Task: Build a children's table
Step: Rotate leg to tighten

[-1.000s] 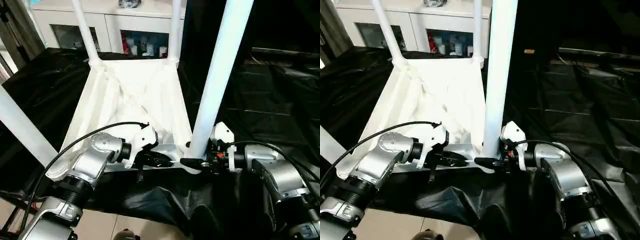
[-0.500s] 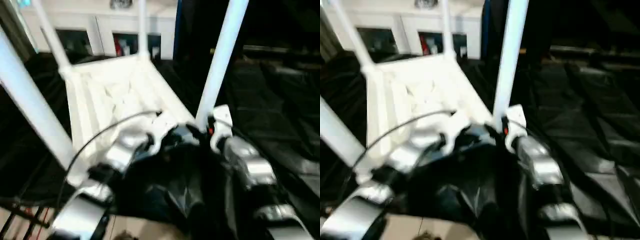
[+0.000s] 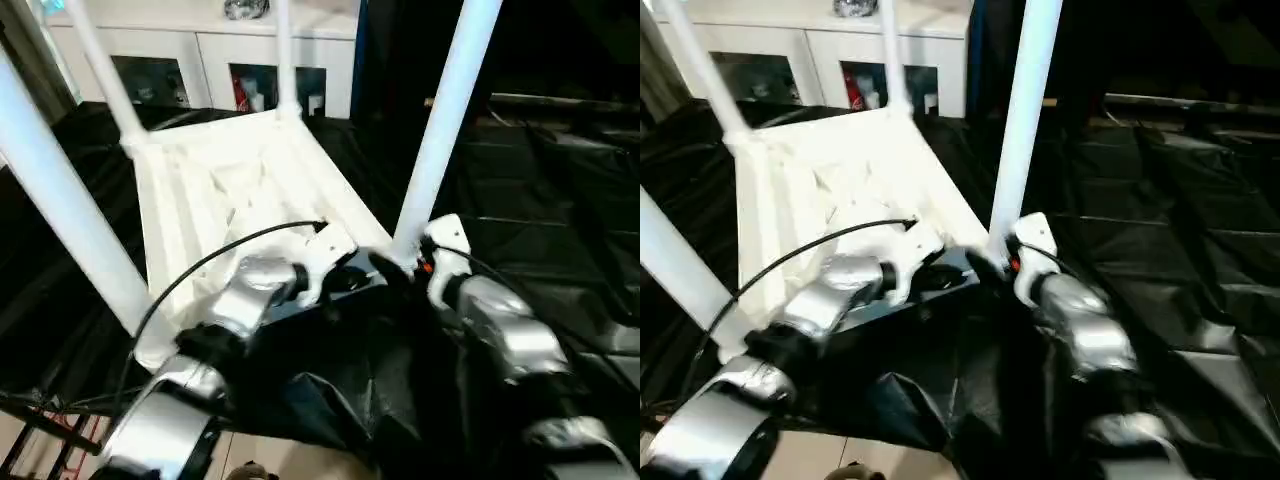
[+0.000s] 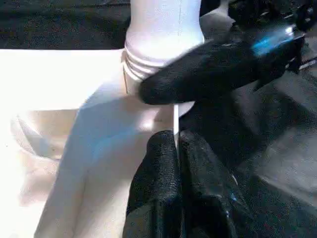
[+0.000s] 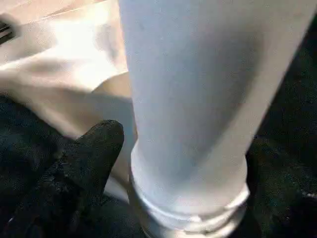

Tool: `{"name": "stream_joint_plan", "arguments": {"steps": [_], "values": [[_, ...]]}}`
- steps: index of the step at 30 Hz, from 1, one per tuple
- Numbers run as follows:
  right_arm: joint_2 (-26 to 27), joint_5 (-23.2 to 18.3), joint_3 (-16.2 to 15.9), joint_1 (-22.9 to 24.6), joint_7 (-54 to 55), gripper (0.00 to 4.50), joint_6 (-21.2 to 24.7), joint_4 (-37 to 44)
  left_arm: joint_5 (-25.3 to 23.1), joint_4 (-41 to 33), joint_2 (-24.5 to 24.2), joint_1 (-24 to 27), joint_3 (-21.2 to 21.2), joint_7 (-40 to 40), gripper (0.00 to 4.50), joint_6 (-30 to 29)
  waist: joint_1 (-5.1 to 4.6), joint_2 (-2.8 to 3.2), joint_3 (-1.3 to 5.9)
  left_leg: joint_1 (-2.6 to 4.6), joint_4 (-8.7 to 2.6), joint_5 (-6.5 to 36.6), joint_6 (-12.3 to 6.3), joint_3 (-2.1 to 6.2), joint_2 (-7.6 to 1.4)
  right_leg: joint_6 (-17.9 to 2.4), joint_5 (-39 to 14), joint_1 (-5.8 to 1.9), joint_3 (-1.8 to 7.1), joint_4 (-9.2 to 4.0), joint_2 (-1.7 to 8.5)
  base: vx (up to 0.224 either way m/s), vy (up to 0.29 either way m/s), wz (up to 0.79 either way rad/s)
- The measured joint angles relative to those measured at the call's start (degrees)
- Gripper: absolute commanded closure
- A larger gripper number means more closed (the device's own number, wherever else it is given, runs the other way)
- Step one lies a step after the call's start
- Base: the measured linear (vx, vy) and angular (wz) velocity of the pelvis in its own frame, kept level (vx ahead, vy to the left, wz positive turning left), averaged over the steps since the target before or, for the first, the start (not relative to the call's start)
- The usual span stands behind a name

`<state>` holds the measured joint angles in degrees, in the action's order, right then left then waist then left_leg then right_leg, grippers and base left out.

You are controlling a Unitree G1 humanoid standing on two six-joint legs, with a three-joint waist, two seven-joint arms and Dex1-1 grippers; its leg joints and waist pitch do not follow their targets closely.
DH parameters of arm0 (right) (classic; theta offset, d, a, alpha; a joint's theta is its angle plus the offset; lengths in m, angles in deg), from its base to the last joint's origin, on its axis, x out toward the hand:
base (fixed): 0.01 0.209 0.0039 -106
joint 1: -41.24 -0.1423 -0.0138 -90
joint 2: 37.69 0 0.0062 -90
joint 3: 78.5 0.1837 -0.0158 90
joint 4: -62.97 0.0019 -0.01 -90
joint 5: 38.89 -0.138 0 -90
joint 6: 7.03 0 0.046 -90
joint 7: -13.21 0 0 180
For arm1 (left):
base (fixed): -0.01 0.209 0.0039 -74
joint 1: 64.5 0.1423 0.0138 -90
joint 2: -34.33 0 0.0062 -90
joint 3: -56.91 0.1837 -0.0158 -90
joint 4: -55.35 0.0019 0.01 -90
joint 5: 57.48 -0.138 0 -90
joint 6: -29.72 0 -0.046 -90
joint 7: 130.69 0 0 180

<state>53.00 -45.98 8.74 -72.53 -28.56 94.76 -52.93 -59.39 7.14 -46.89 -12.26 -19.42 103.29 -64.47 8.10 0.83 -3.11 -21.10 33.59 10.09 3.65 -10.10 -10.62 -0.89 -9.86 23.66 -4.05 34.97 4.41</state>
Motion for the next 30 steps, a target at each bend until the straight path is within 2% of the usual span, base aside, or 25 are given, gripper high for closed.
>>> {"name": "stream_joint_plan", "arguments": {"steps": [4, 11, 12, 13, 15, 16, 21, 24, 28, 30], "values": [[-5.41, -0.93, -2.75, 1.71, -10.76, 0.62, 0.05, 3.32, 1.20, -4.02, -3.03, 2.60, 0.66, 6.59, 4.50, 0.53, 0.21, -0.05, -0.04, -0.04, 0.07, 0.00, -0.01, -0.01, -0.01, -0.01, 0.01, 0.01, 0.00, 0.00, 0.00, 0.000, 0.000, 0.00], [-7.61, -3.82, -4.94, 1.94, -19.93, 0.62, 0.11, 5.43, 4.42, -11.87, -8.02, 6.72, 2.08, 16.17, 4.50, -2.22, 0.59, -0.19, -0.13, -0.13, 0.10, 0.01, -0.01, -0.01, -0.03, -0.01, 0.00, 0.05, -0.02, -0.02, 0.00, 0.000, 0.000, 0.00], [-7.84, -3.91, -4.96, 1.94, -20.39, 0.62, 0.11, 5.43, 4.45, -12.36, -8.15, 6.93, 2.10, 16.57, 4.50, -2.49, 0.70, -0.19, -0.13, -0.16, 0.13, 0.02, -0.02, -0.02, -0.02, -0.01, 0.01, 0.06, -0.01, -0.02, 0.02, 0.000, 0.000, 0.00], [-8.00, -4.03, -5.03, 1.94, -21.04, 0.88, 0.12, 5.50, 4.47, -12.99, -8.31, 7.16, 2.10, 16.94, 4.50, -2.92, 0.77, -0.20, -0.13, -0.17, 0.15, 0.03, -0.03, -0.02, -0.02, -0.01, 0.01, 0.06, -0.01, -0.03, 0.02, 0.000, 0.000, 0.00], [-8.10, -4.21, -5.13, 1.94, -21.70, 0.96, 0.12, 5.54, 4.47, -13.35, -8.38, 7.32, 2.08, 17.07, 4.50, -3.06, 0.83, -0.24, -0.15, -0.18, 0.15, 0.03, -0.04, -0.02, -0.02, -0.01, 0.01, 0.06, -0.02, -0.03, 0.02, 0.000, 0.000, 0.00], [-8.21, -4.33, -5.38, 1.94, -22.31, 1.17, 0.12, 5.60, 4.47, -13.47, -8.42, 7.37, 2.08, 17.09, 4.50, -3.18, 0.83, -0.24, -0.15, -0.17, 0.15, 0.03, -0.04, -0.01, -0.03, -0.01, 0.00, 0.07, -0.02, -0.02, 0.02, 0.000, 0.000, 0.00], [-8.52, -4.60, -5.78, 3.24, -23.40, 1.43, 1.23, 7.69, 4.52, -14.97, -9.26, 7.96, 2.52, 18.23, 4.50, -3.98, 0.94, -0.26, -0.16, -0.23, 0.12, 0.04, -0.05, -0.02, -0.03, 0.02, -0.01, 0.13, -0.02, -0.02, 0.02, 0.000, 0.000, 0.00], [-8.45, -4.59, -6.13, 3.42, -23.56, 1.74, 1.35, 7.86, 4.53, -15.36, -9.36, 8.14, 2.63, 18.39, 4.50, -4.25, 0.70, -0.30, -0.18, -0.24, 0.16, 0.04, -0.05, -0.02, -0.03, 0.01, -0.01, 0.13, -0.02, -0.02, 0.02, 0.000, 0.000, 0.00], [-6.06, -3.85, -5.56, 3.39, -18.90, 1.81, 1.24, 7.01, 4.20, -14.75, -8.89, 8.15, 2.27, 15.76, 4.50, -4.24, 0.15, -0.32, -0.17, -0.19, 0.17, 0.02, -0.04, -0.02, -0.03, 0.06, -0.03, 0.13, -0.02, 0.02, 0.02, 0.000, 0.000, 0.00], [-4.01, -3.01, -4.28, 2.73, -14.27, 1.82, 1.27, 4.97, 3.12, -12.96, -7.34, 7.32, 1.71, 12.59, 4.50, -4.18, -0.23, -0.35, -0.14, -0.04, 0.18, 0.02, -0.03, -0.04, -0.03, 0.23, -0.13, 0.03, 0.01, 0.02, 0.02, 0.000, 0.000, 0.00]]}}
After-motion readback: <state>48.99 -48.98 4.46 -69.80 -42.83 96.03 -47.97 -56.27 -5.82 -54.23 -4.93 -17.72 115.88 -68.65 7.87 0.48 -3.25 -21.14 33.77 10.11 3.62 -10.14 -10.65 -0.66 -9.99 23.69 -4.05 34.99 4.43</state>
